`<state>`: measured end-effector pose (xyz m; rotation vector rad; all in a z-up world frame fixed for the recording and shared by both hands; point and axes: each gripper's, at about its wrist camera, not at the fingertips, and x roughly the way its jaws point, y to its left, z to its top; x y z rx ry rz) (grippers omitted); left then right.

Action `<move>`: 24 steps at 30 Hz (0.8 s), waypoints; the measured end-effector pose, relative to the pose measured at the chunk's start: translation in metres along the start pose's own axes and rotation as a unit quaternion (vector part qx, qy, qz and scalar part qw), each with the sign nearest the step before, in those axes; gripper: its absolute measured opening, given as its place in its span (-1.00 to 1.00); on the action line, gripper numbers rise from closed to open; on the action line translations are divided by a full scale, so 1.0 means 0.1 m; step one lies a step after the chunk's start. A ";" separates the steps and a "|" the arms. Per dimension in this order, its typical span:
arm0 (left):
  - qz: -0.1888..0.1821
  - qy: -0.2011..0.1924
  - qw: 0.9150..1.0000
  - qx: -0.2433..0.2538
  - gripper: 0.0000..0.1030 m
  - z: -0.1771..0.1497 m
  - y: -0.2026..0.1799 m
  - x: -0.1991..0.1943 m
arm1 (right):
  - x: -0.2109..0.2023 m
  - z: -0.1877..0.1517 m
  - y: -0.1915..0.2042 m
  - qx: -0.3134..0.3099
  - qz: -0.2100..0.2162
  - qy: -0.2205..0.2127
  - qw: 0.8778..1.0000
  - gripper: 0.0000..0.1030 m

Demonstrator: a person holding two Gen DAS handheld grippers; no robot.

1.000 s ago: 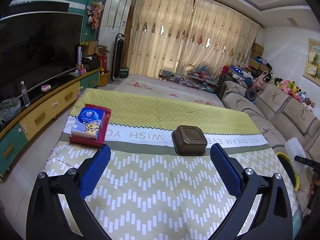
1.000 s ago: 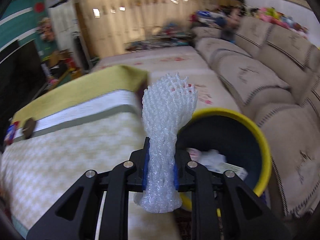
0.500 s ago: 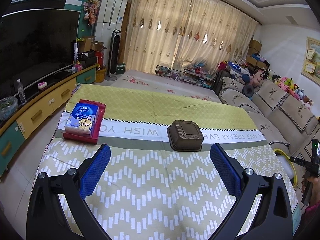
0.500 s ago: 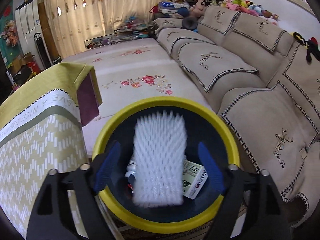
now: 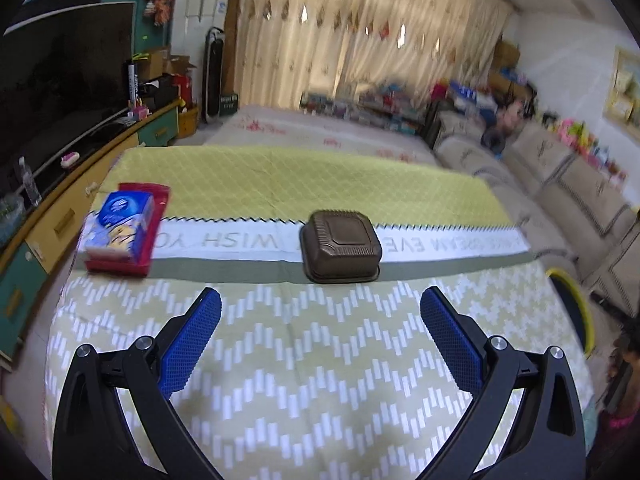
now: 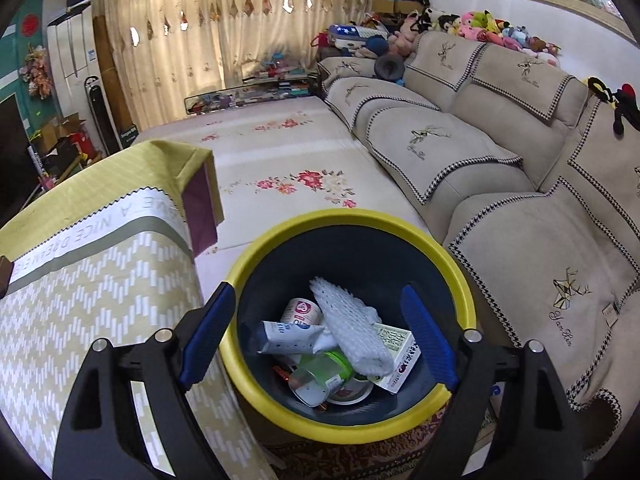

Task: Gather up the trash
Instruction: 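Grasp the brown square plastic container with the left gripper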

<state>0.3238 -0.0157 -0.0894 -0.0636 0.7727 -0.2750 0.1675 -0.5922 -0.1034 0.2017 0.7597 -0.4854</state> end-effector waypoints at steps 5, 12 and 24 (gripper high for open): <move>0.011 0.038 0.999 0.027 0.91 0.17 -0.25 0.41 | -0.04 -0.02 -0.02 0.004 0.010 -0.004 1.000 0.56; 0.035 0.065 0.997 0.012 0.85 0.38 -0.35 0.94 | -0.02 -0.06 -0.11 0.014 0.019 0.000 1.000 0.56; 0.043 0.089 0.995 0.015 0.24 0.40 -0.37 1.21 | 0.06 -0.13 -0.04 0.007 0.028 0.011 1.000 0.56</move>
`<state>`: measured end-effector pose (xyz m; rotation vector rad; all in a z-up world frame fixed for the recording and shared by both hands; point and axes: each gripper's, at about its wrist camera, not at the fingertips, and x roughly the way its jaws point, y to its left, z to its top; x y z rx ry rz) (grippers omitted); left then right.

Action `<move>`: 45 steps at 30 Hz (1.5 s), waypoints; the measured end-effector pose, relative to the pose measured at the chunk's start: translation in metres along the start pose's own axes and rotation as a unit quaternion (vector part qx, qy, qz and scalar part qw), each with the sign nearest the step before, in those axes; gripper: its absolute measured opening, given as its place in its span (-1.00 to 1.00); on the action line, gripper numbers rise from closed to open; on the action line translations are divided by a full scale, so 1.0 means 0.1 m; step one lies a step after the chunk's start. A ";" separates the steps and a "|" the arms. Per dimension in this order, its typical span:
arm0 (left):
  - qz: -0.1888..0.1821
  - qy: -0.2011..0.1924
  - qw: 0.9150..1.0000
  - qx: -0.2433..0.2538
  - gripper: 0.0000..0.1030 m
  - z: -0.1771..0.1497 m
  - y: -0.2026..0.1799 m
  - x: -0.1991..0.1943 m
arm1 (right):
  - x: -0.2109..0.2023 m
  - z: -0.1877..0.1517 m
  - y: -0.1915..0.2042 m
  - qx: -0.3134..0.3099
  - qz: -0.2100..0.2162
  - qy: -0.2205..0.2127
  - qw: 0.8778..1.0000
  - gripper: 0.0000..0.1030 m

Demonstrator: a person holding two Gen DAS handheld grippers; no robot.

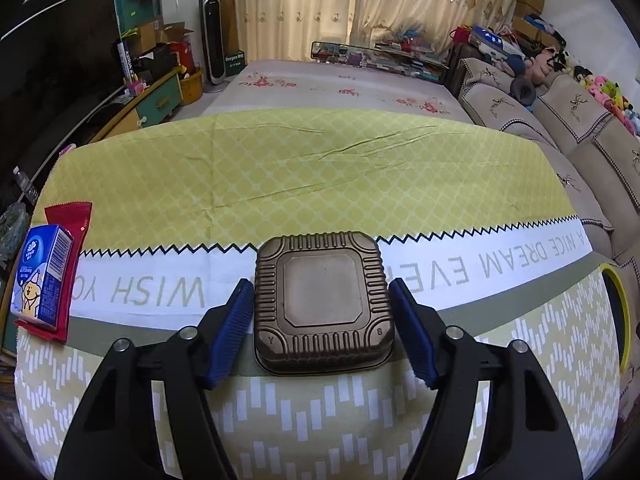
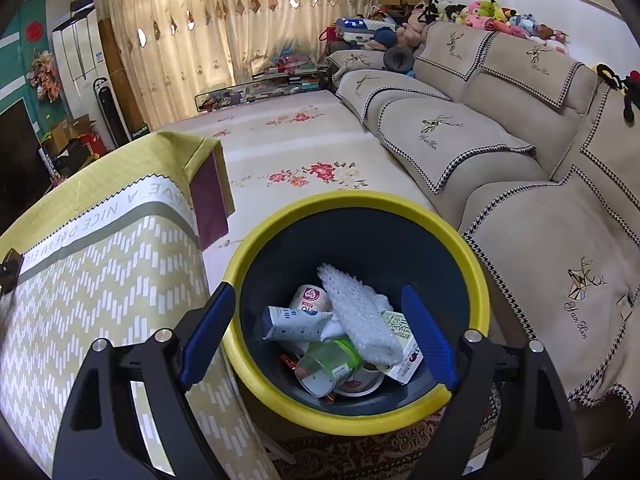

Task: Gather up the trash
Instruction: 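Grasp the brown square plastic container with the left gripper, then carry the brown container over the bin and open the left gripper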

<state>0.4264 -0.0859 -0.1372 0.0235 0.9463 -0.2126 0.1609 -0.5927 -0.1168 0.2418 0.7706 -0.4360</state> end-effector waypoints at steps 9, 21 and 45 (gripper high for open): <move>-0.028 -0.011 0.999 0.017 0.22 -0.12 -0.20 -0.29 | -0.19 -0.03 -0.01 0.003 0.011 -0.017 1.000 0.56; -0.116 -0.038 0.984 0.126 0.23 -0.34 -1.64 -1.03 | -0.78 -0.18 -0.40 0.009 -0.022 -0.067 0.997 0.58; -0.232 0.064 0.922 0.303 0.45 -0.68 -5.10 -0.43 | -1.17 -0.53 -1.46 0.085 -0.066 -0.086 0.990 0.59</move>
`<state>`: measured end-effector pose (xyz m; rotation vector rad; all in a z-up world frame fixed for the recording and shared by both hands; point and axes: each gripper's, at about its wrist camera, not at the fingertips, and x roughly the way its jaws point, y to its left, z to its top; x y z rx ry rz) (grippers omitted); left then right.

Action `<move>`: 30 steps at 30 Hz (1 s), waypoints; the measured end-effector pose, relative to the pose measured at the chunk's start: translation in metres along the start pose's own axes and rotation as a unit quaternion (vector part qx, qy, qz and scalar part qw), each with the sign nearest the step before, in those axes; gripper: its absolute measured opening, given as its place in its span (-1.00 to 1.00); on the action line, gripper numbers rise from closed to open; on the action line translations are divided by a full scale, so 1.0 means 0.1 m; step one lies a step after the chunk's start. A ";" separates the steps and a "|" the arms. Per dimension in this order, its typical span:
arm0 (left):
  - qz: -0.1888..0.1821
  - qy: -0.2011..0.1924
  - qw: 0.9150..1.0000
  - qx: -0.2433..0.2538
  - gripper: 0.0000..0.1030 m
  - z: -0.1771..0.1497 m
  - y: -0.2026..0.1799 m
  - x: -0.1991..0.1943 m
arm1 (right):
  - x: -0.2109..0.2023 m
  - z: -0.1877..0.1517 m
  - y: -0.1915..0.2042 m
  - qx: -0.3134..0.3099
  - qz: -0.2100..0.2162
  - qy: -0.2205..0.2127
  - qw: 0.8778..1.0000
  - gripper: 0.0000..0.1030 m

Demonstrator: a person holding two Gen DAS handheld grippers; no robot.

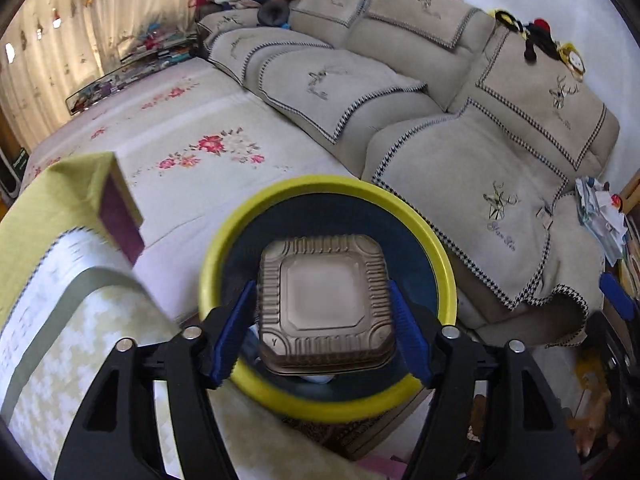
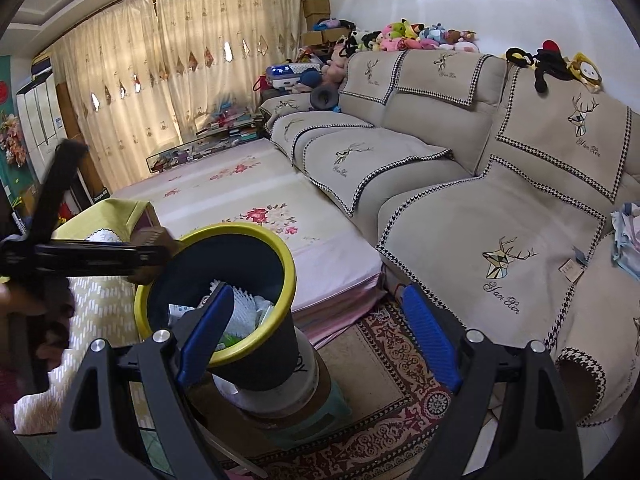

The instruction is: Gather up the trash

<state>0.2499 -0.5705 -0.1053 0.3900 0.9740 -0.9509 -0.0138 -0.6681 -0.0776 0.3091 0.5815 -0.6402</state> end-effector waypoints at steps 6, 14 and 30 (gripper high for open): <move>0.004 0.008 1.000 -0.008 0.58 0.07 0.03 0.20 | -0.06 0.00 0.07 -0.002 0.005 -0.002 1.000 0.59; 0.024 -0.133 0.989 -0.065 0.91 -0.64 0.58 -1.24 | -0.17 -0.04 0.34 -0.024 0.039 -0.001 0.999 0.62; 0.259 -0.236 0.904 -0.243 0.91 -3.37 1.52 -3.47 | -0.78 -0.28 1.68 -0.133 0.154 -0.021 0.979 0.68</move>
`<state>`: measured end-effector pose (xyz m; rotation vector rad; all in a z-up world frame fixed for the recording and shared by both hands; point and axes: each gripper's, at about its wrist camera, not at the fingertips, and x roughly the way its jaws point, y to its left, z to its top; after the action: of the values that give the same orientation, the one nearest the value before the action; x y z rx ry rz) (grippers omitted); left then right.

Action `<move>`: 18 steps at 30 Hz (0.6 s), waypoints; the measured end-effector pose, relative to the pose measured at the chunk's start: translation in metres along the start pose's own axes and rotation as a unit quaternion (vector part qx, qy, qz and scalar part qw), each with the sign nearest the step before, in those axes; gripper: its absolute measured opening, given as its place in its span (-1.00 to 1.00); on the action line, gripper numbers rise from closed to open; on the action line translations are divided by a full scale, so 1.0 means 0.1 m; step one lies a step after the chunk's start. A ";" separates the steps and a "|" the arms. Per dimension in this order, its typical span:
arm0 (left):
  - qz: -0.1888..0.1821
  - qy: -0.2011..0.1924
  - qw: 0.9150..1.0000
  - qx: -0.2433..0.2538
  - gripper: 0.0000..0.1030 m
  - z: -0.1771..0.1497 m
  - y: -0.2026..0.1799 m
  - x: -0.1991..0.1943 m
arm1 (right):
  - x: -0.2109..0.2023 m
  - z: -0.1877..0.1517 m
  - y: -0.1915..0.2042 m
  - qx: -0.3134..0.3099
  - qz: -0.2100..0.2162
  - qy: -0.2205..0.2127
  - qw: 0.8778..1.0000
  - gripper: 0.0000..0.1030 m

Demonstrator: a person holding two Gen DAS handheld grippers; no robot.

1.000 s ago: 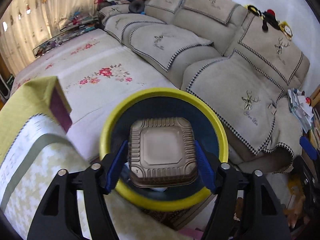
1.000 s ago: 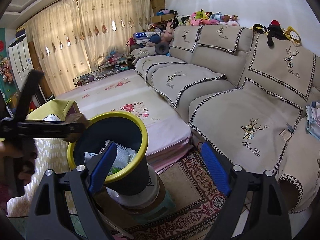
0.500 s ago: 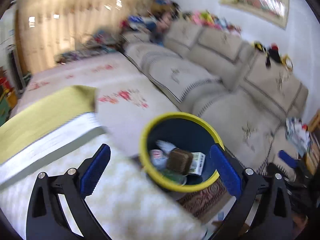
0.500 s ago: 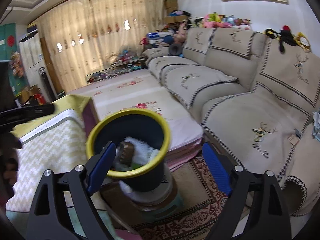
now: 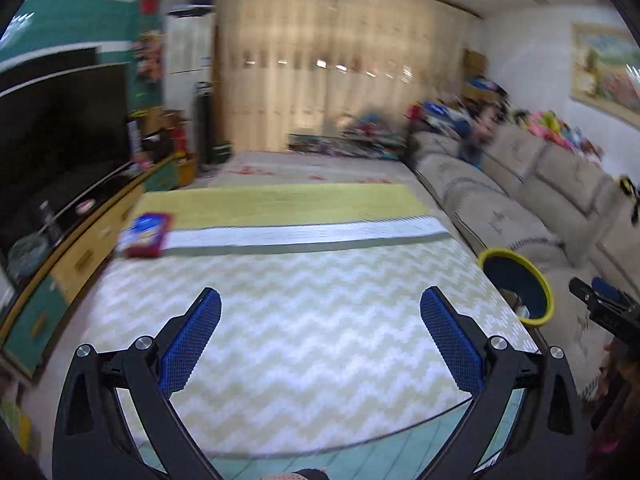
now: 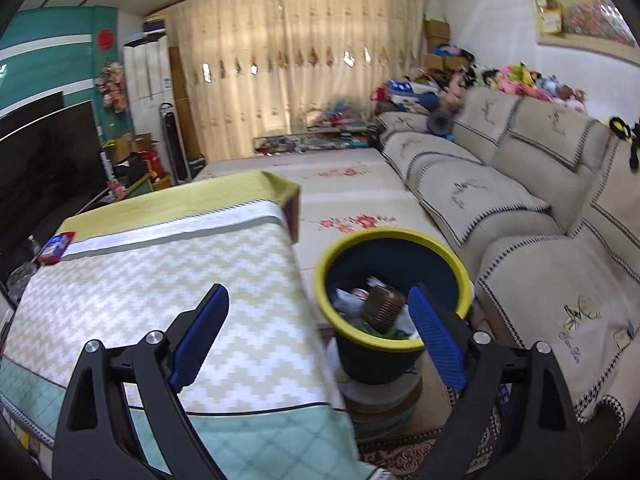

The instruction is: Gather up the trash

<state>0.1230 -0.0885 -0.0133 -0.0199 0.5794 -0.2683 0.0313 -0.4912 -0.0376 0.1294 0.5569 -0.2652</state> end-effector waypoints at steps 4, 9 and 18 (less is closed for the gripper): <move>0.024 -0.015 1.000 -0.014 0.91 -0.17 0.28 -0.33 | -0.21 0.01 0.23 -0.023 0.011 -0.010 1.000 0.72; 0.025 -0.023 0.999 -0.017 0.91 -0.36 0.29 -0.62 | -0.39 -0.08 0.32 -0.025 0.024 -0.016 0.999 0.75; 0.040 -0.036 0.998 -0.028 0.91 -0.42 0.28 -1.02 | -0.51 -0.13 0.32 -0.016 0.040 -0.020 0.999 0.75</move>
<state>0.0253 -0.0328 0.0034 -0.0601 0.5147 -0.1722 -0.0078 -0.4474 -0.0192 0.1150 0.5151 -0.1815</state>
